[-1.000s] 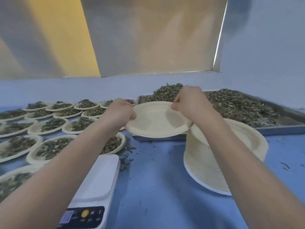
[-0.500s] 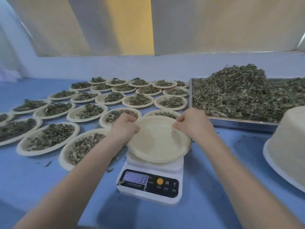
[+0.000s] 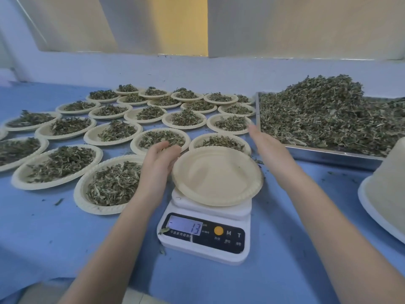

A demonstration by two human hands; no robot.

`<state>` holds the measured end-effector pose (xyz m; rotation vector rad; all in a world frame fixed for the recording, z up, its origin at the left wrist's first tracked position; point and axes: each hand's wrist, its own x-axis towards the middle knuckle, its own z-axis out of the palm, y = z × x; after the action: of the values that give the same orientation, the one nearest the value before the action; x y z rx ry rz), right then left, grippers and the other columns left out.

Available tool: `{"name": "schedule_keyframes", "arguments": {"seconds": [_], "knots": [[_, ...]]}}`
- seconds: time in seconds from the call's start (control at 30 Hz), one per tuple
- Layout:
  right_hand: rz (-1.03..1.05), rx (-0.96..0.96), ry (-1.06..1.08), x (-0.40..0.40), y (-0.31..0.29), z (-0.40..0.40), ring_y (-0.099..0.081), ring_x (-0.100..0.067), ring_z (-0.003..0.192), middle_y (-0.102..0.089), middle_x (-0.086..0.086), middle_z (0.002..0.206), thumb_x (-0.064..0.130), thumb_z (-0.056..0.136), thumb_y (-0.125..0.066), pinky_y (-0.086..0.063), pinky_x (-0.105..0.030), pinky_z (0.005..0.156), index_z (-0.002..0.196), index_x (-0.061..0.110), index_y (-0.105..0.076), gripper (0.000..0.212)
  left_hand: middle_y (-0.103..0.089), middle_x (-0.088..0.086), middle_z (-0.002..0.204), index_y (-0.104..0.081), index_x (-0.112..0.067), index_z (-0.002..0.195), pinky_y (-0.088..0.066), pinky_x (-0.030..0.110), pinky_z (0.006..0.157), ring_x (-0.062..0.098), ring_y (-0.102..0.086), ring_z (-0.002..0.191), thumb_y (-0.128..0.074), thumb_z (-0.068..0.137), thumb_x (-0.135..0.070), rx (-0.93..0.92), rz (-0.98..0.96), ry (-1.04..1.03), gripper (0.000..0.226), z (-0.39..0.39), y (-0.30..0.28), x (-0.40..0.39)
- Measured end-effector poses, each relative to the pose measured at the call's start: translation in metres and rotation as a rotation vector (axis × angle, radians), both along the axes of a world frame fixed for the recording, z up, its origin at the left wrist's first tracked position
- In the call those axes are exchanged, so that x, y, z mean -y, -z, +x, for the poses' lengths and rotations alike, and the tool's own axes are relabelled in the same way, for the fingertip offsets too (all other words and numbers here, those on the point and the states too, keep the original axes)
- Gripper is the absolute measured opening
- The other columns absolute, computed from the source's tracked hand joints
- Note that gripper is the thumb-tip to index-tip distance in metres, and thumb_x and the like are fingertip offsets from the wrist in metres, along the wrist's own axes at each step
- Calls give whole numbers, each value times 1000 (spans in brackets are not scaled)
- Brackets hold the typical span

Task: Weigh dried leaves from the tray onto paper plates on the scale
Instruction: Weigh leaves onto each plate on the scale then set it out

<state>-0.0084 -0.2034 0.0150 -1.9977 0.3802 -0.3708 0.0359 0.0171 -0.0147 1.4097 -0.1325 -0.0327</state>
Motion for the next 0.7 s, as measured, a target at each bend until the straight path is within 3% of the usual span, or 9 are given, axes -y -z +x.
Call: {"name": "schedule_keyframes", "arguments": {"seconds": [0.2,0.33,0.47,0.7], "knots": [[138,-43,-33,7,4,-3,-35,-17,137,-34,6,152,82,81,-24,-24,-45,114,145,37,-33,79,-62,3,124,-54,-21,119,-47,29,97,9,-62,111,-64,74,-29,93,-175,63,47,-7,-3,0],[145,-32,-34,7,6,-2,-39,-16,134,-37,7,150,81,82,-23,-25,-43,111,144,39,-34,76,-56,5,132,-49,-12,132,-43,28,102,9,-56,118,-60,85,-21,136,-158,53,49,-9,-3,1],[134,-19,-37,6,7,1,-34,-14,137,-36,9,150,79,83,-25,-24,-41,108,144,38,-36,74,-53,-1,133,-47,-12,134,-38,26,104,5,-49,122,-56,74,-31,158,-118,35,63,-9,-4,1],[128,19,-14,10,13,2,-38,-9,131,-43,14,143,79,83,-30,-28,-35,96,138,39,-43,69,-57,-9,125,-56,-25,115,-37,29,106,1,-52,119,-58,73,-32,202,-87,67,43,0,-9,2]]}}
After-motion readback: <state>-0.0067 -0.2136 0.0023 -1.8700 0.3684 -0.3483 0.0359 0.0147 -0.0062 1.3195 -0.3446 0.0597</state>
